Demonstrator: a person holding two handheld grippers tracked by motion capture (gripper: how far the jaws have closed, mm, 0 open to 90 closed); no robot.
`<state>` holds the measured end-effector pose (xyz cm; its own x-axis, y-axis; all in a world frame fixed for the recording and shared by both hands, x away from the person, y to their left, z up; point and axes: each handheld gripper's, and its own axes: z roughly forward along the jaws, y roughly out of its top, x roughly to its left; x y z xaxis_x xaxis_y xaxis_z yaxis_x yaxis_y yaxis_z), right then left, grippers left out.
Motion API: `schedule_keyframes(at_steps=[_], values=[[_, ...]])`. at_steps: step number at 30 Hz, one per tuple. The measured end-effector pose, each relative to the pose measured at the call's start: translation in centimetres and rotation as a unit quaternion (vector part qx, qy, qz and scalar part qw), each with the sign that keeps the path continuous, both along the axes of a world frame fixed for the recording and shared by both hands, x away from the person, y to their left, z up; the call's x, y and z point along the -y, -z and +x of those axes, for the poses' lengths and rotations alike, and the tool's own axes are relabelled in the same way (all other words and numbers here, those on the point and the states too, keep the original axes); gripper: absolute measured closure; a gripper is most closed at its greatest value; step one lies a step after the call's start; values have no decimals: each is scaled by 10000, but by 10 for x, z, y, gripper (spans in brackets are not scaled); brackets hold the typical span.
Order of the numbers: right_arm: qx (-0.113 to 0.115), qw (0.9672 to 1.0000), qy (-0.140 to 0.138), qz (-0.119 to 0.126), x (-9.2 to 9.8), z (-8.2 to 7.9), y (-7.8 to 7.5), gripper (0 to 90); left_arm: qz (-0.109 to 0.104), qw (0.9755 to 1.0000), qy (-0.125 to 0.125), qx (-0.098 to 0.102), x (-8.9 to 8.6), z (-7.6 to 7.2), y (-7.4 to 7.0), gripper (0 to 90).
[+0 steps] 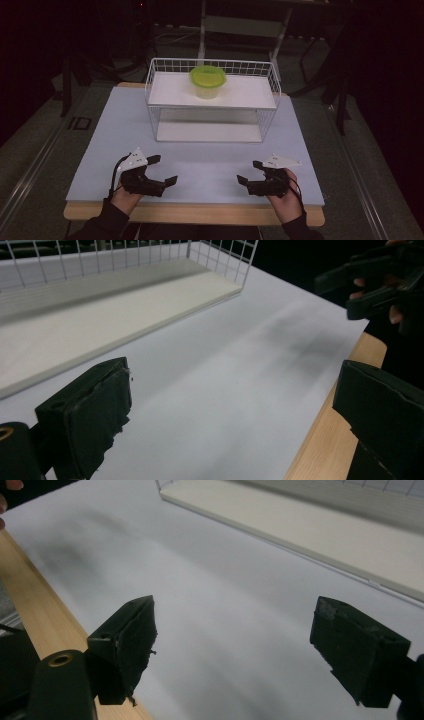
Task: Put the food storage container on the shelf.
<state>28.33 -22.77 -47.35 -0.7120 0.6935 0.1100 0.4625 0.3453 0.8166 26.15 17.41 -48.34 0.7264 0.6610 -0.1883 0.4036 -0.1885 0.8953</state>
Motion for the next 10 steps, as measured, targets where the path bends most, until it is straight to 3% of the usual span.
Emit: schedule_keyframes(at_steps=[10], values=[[-69, 9999, 57, -135, 4, 4, 9, 184, 86, 9999, -56, 33, -2, -1, 3, 32]])
